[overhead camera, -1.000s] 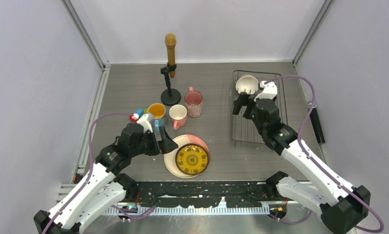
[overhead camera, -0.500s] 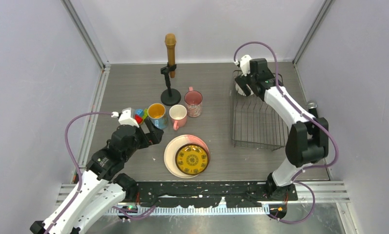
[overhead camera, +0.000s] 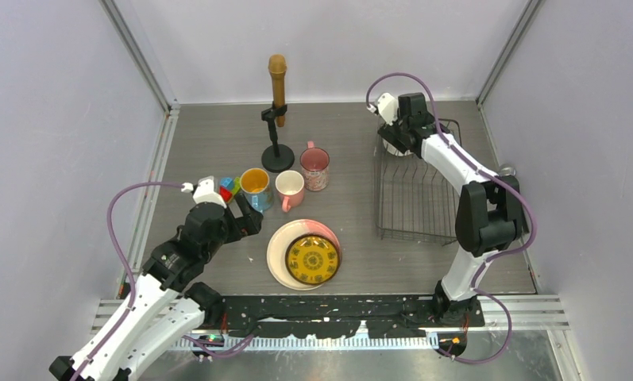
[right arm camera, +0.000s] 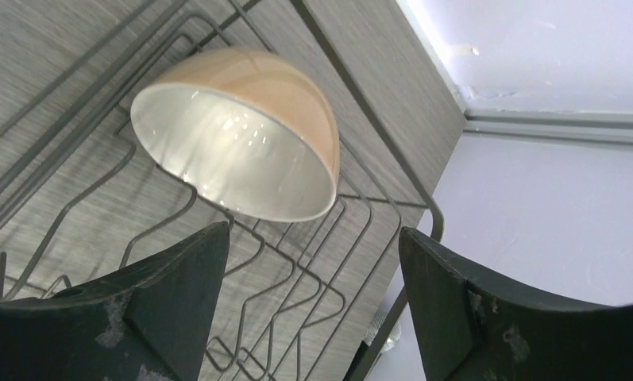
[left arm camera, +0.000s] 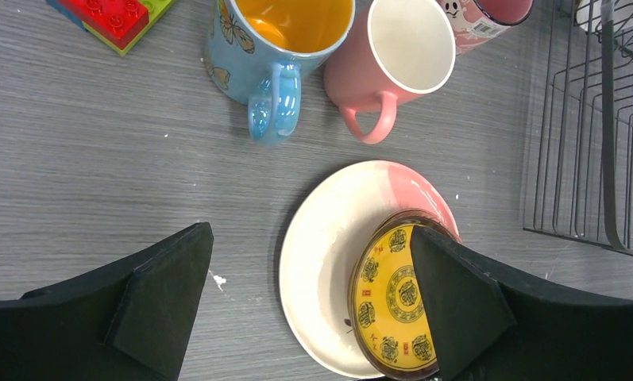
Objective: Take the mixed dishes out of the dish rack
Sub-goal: Pick up the bowl from the dish rack.
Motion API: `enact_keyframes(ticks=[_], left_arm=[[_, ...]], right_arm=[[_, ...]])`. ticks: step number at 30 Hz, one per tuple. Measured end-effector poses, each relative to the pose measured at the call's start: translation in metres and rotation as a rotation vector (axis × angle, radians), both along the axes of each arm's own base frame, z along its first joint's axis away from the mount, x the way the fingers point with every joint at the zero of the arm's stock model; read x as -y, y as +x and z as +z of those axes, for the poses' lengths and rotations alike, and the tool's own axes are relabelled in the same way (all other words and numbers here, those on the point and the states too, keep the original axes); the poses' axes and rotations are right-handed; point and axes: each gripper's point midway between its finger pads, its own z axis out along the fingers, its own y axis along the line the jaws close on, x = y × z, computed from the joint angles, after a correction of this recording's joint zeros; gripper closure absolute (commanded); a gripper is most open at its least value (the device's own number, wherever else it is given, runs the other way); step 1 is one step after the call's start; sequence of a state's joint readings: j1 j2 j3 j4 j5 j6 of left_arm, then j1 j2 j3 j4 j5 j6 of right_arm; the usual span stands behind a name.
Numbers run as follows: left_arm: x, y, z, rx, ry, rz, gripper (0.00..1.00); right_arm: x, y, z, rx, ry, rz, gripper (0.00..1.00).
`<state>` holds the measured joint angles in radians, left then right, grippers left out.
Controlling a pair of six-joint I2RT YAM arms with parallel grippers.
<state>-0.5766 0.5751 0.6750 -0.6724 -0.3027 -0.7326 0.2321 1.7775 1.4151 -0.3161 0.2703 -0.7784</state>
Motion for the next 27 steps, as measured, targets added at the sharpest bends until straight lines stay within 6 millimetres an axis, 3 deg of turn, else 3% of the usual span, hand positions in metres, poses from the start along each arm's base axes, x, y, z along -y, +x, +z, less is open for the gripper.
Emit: enact_keyframes(ticks=[8, 17, 27], left_arm=[[-0.001, -0.001, -0.002, -0.008, 0.004, 0.000, 0.01], [0.002, 0.000, -0.007, -0.032, 0.016, -0.006, 0.01], [0.004, 0.000, -0.011, -0.049, 0.021, -0.015, 0.01]], right_arm=[[-0.010, 0.017, 0.000, 0.062, -0.006, 0.042, 0.22], [-0.007, 0.025, -0.036, 0.006, -0.082, 0.052, 0.27], [-0.003, 0.032, -0.041, 0.071, -0.133, 0.040, 0.34]])
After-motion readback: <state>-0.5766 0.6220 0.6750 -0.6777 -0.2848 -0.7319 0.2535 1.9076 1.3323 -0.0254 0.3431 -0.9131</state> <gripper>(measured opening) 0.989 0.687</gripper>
